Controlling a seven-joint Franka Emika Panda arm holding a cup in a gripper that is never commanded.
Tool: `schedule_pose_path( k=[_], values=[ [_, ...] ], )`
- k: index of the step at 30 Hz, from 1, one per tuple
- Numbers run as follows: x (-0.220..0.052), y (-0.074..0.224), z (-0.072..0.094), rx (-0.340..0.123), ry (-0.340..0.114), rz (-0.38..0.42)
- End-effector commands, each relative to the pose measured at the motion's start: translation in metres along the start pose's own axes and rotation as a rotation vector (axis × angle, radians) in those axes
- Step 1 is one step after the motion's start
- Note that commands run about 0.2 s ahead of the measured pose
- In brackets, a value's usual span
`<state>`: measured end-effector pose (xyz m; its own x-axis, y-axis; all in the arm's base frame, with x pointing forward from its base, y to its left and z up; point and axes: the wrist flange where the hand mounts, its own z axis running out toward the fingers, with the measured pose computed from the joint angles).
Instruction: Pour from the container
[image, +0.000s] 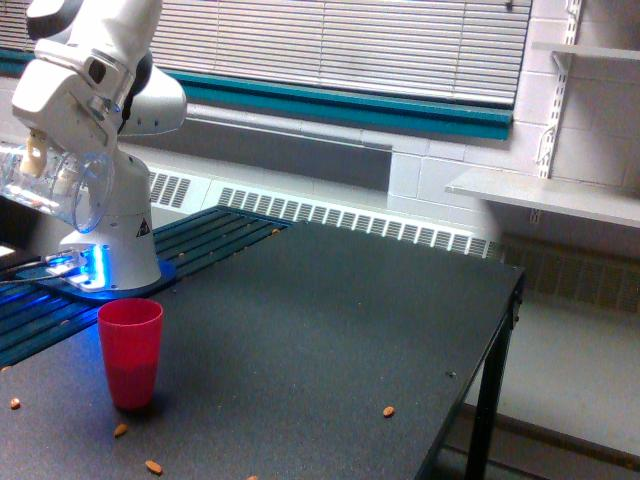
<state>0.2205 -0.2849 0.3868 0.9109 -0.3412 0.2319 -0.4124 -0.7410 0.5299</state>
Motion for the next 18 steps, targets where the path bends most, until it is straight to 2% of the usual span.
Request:
schedule_pose_path(
  k=[1, 18],
  values=[
    [-0.002, -0.0004, -0.0001, -0.01, -0.004, -0.037],
    [0.0008, -0.0022, -0.0031, -0.027, -0.02, -0.092]
  ],
)
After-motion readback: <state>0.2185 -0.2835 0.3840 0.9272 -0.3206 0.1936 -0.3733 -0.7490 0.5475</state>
